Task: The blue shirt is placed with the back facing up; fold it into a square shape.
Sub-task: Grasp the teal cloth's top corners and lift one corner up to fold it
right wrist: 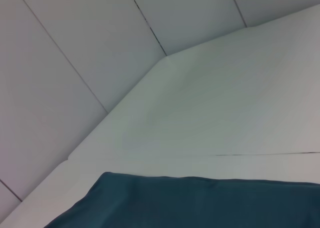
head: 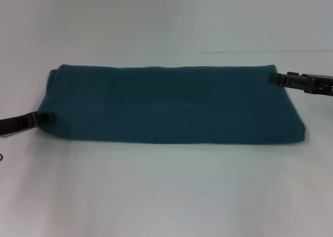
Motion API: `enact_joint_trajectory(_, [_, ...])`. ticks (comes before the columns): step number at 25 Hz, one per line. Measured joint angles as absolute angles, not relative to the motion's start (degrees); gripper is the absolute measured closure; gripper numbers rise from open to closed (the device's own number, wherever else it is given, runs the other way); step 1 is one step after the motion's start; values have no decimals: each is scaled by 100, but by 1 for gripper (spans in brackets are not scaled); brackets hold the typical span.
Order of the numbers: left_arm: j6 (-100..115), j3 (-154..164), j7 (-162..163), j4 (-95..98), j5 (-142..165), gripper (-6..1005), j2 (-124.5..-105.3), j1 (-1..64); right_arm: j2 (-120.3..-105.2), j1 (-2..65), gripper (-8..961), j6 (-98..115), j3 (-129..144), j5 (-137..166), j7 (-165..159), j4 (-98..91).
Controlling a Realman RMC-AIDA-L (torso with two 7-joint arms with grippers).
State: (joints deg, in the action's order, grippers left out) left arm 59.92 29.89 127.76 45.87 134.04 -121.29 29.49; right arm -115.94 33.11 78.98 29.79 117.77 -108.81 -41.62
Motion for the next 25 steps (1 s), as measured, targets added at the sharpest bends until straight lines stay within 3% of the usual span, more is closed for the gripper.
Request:
enact_joint_trajectory(9, [5984, 3005, 12791, 4579, 13431, 625, -12129, 2954, -11592, 3272, 36, 7916, 2979, 11777, -10867, -4122])
enact_joint_trajectory(14, [6011, 2962, 12793, 4613, 13434, 834, -12122, 2937, -11592, 3273, 36, 7863, 2995, 11777, -10826, -4009])
enact_joint_trajectory(19, [6115, 2892, 12783, 4731, 13403, 981, -12085, 2868, -11621, 3315, 37, 7807, 3023, 11777, -10760, -3924])
enact_joint_trajectory(25, [6203, 2756, 12780, 4874, 13391, 980, -12046, 2785, -11680, 3334, 38, 7690, 3024, 11777, -10752, -3920])
